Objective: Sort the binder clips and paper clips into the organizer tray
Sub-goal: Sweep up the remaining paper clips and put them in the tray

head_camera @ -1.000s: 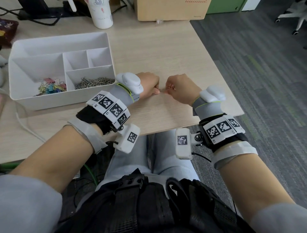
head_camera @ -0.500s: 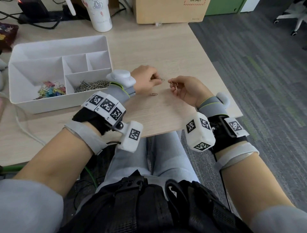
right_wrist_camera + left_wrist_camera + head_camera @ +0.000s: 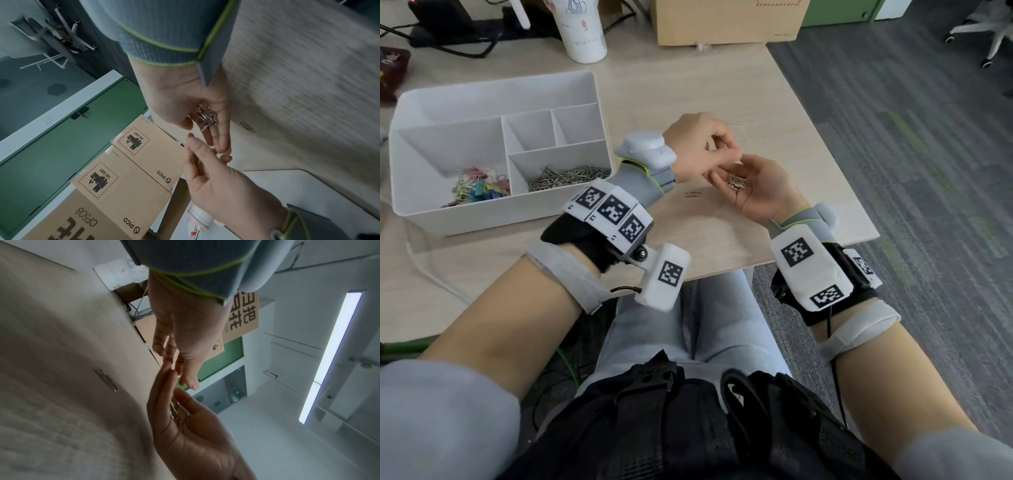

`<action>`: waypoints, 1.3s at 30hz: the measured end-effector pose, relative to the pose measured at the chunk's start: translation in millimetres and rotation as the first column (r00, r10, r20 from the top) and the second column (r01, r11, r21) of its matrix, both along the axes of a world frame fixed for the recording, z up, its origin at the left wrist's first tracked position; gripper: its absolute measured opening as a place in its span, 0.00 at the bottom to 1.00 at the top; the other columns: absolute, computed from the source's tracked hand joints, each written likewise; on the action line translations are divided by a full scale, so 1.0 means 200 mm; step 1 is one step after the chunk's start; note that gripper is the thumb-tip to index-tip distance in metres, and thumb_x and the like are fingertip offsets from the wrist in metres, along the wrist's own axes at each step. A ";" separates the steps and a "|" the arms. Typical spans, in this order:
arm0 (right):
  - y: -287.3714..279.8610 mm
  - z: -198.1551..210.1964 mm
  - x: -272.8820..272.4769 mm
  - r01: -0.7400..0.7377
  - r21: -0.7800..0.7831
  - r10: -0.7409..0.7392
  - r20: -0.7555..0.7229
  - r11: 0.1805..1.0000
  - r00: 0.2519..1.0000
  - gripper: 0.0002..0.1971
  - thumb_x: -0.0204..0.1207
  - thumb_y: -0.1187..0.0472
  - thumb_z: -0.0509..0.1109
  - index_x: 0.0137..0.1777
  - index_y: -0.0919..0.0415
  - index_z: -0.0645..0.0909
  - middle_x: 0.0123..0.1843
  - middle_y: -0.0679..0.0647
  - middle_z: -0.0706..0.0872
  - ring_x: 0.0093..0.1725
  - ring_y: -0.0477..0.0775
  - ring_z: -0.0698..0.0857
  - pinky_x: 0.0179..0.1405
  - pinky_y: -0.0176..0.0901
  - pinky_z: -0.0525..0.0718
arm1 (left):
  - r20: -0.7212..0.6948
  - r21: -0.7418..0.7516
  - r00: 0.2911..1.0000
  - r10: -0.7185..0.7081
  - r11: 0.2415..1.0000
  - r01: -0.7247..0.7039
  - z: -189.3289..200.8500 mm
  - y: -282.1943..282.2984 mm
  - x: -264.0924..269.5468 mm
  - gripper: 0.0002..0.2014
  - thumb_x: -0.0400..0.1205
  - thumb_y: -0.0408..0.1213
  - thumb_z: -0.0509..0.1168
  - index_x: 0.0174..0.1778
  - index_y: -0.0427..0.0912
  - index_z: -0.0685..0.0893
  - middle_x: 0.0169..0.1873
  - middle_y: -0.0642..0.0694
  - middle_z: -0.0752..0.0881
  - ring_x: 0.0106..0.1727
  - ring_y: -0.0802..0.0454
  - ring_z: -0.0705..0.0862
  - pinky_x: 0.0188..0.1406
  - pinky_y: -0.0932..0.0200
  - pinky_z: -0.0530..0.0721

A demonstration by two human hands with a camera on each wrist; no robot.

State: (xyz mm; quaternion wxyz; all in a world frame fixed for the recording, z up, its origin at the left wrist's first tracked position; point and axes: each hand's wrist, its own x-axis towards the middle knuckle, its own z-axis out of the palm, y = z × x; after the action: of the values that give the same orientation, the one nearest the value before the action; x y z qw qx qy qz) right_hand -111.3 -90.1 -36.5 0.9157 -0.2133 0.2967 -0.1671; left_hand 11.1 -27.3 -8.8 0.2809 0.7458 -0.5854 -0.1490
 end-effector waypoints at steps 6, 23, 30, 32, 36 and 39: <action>-0.02 -0.02 -0.01 0.097 0.052 -0.097 0.005 0.994 0.995 0.21 0.86 0.62 0.48 0.46 0.80 0.76 0.34 0.75 0.87 0.36 0.72 0.88 0.38 0.50 0.89 | 0.072 0.216 0.995 0.063 0.973 -0.078 -0.07 0.10 0.10 0.10 0.72 0.40 0.73 0.48 0.43 0.88 0.43 0.45 0.89 0.45 0.50 0.84 0.51 0.58 0.80; 0.01 -0.03 0.01 0.148 0.045 -0.148 0.001 0.988 0.989 0.16 0.84 0.70 0.49 0.44 0.77 0.75 0.32 0.75 0.86 0.33 0.72 0.88 0.33 0.53 0.89 | -0.122 0.177 0.992 0.018 0.984 0.004 0.01 0.14 0.06 0.04 0.77 0.39 0.69 0.40 0.43 0.83 0.25 0.51 0.79 0.19 0.69 0.77 0.18 0.80 0.70; 0.10 0.10 0.10 0.012 0.041 -0.014 0.056 0.999 0.998 0.21 0.84 0.70 0.47 0.42 0.79 0.79 0.32 0.70 0.88 0.28 0.66 0.89 0.30 0.54 0.88 | -0.051 0.097 0.998 -0.026 0.995 0.031 0.09 0.11 0.06 0.09 0.76 0.39 0.70 0.47 0.39 0.87 0.38 0.46 0.84 0.33 0.61 0.79 0.38 0.67 0.76; 0.12 0.12 0.14 0.000 0.053 -0.004 0.079 0.999 0.997 0.26 0.84 0.69 0.46 0.38 0.81 0.83 0.33 0.71 0.88 0.29 0.67 0.89 0.33 0.57 0.88 | -0.091 0.049 0.996 -0.013 0.999 0.017 0.10 0.15 0.09 0.08 0.77 0.38 0.69 0.47 0.39 0.88 0.40 0.46 0.86 0.42 0.54 0.82 0.47 0.62 0.79; 0.17 0.15 0.23 -0.042 0.096 0.033 0.092 0.994 0.995 0.20 0.85 0.67 0.45 0.51 0.85 0.74 0.52 0.79 0.83 0.60 0.76 0.82 0.63 0.59 0.78 | -0.189 -0.100 0.973 0.135 0.983 -0.156 0.10 0.28 0.22 0.09 0.79 0.37 0.65 0.48 0.37 0.87 0.40 0.46 0.87 0.41 0.56 0.82 0.43 0.72 0.76; 0.25 0.21 0.31 -0.068 0.109 0.056 0.115 0.992 0.992 0.19 0.85 0.67 0.46 0.52 0.85 0.72 0.70 0.78 0.72 0.74 0.76 0.69 0.72 0.60 0.70 | -0.298 -0.176 0.911 0.286 0.921 -0.347 0.07 0.40 0.37 0.12 0.77 0.42 0.64 0.46 0.38 0.86 0.36 0.47 0.86 0.41 0.54 0.83 0.51 0.65 0.80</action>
State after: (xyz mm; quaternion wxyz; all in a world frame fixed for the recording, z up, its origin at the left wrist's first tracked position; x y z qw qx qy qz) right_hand -48.7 -40.3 5.3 0.9462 -0.1609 0.2470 -0.1333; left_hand 85.3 52.2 4.3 0.4599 0.7678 -0.4258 -0.1329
